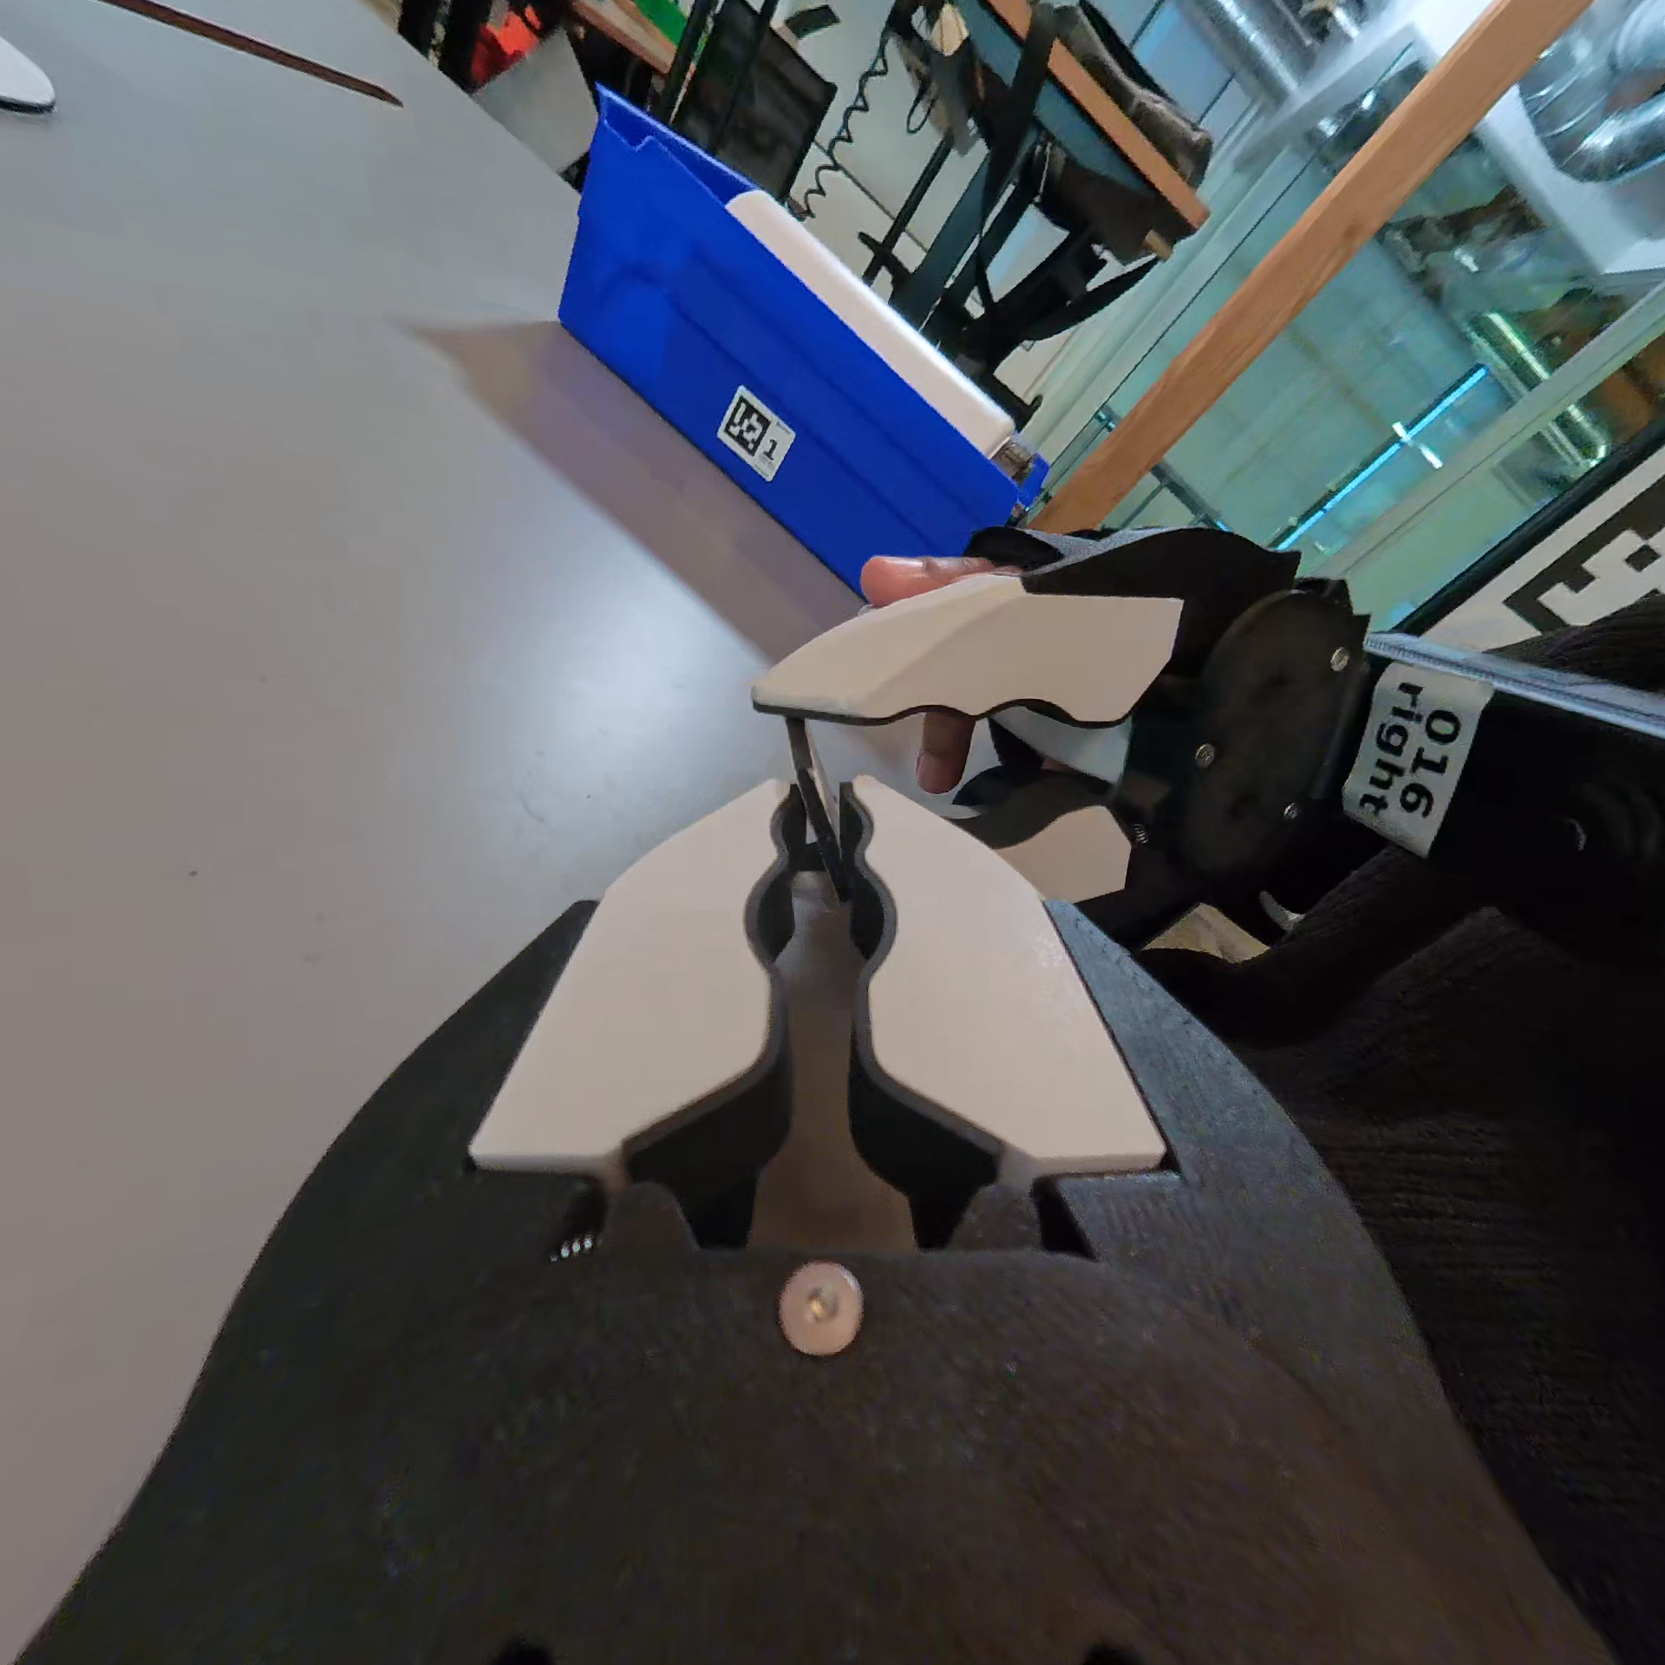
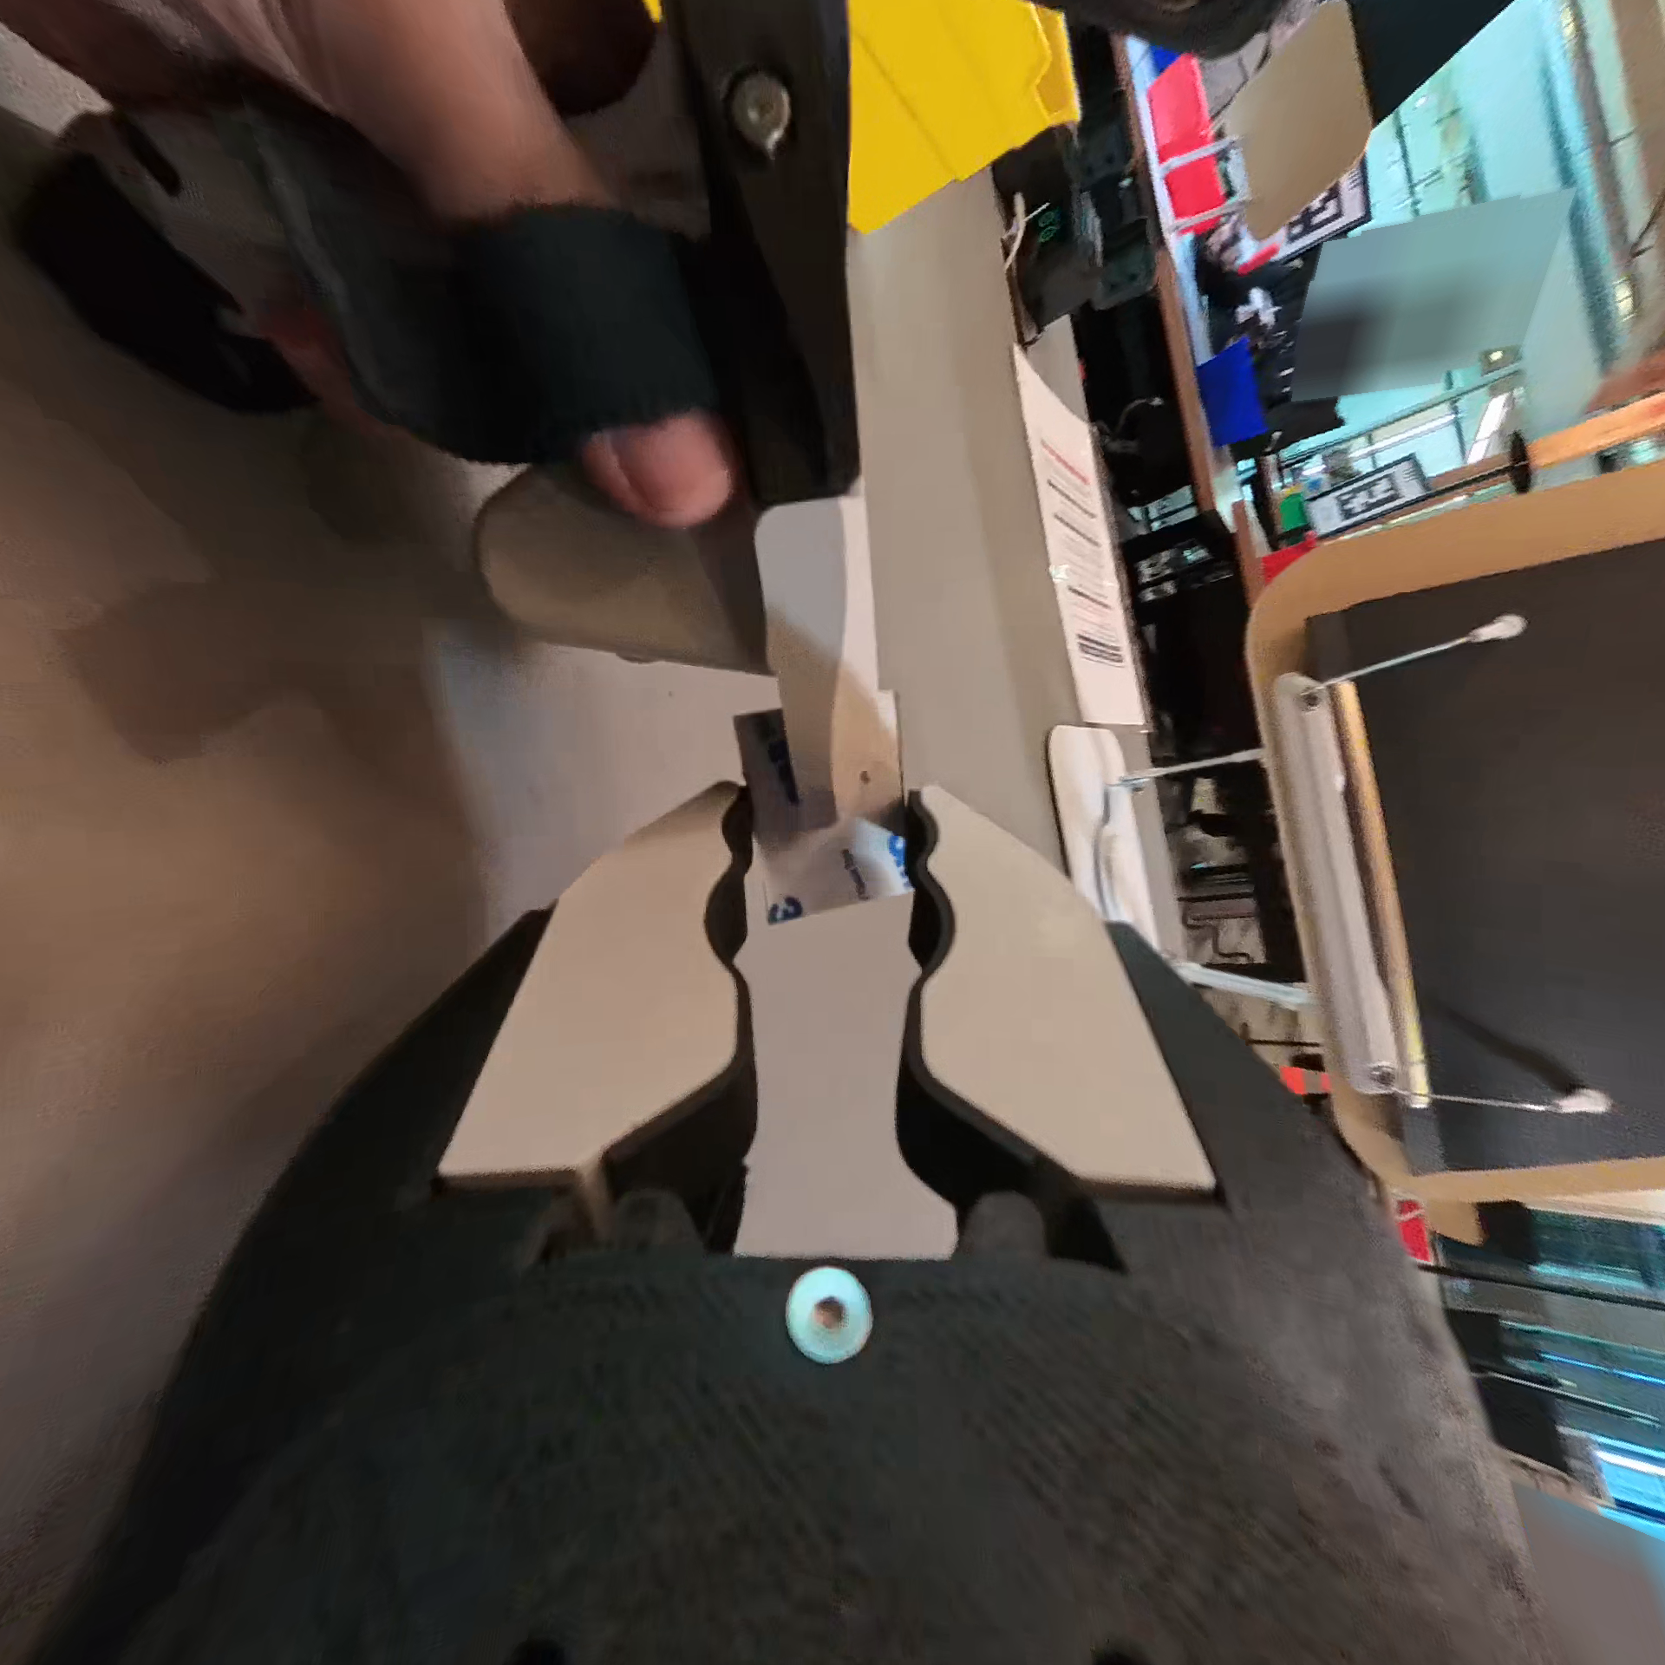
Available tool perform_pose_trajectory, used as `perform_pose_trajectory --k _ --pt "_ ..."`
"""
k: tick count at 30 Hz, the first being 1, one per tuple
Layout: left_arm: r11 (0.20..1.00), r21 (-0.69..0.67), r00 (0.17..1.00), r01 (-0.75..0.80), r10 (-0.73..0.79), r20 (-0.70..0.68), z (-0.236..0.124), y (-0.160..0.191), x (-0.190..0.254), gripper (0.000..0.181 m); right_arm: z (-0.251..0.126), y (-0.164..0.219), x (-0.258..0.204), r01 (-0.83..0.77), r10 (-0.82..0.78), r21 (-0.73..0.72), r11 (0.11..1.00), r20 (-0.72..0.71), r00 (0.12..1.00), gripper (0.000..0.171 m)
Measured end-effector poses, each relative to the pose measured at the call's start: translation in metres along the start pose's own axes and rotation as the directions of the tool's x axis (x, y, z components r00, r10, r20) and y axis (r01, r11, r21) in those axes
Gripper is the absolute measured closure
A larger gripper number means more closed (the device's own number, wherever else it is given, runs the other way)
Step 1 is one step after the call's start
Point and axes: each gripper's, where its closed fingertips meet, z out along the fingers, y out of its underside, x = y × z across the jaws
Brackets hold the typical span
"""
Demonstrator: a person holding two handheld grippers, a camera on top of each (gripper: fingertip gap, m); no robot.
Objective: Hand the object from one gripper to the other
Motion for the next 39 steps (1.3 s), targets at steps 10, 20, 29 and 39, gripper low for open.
perform_pose_trajectory --k 10,20,29,39 --pt "0.979 0.101 0.981 0.18 -0.17 -0.096 -0.01 -0.015 -0.001 0.177 -0.003 -0.013 0.006 -0.096 0.091 0.189 0.977 0.032 0.995 0.115" --pt "0.974 0.163 0.985 0.156 -0.14 -0.105 -0.018 -0.027 -0.002 0.177 -0.016 -0.012 0.033 -0.819 0.626 0.259 0.511 0.54 0.562 0.112" --pt "0.98 0.142 0.974 0.137 -0.107 -0.2 -0.012 -0.024 0.016 0.177 -0.025 -0.018 0.036 -0.979 0.623 0.054 0.195 0.765 0.166 0.143" --pt "0.979 0.142 0.967 0.144 -0.108 -0.231 -0.01 -0.024 0.022 0.177 -0.029 -0.024 0.031 -0.987 0.583 0.008 0.159 0.807 0.101 0.167"
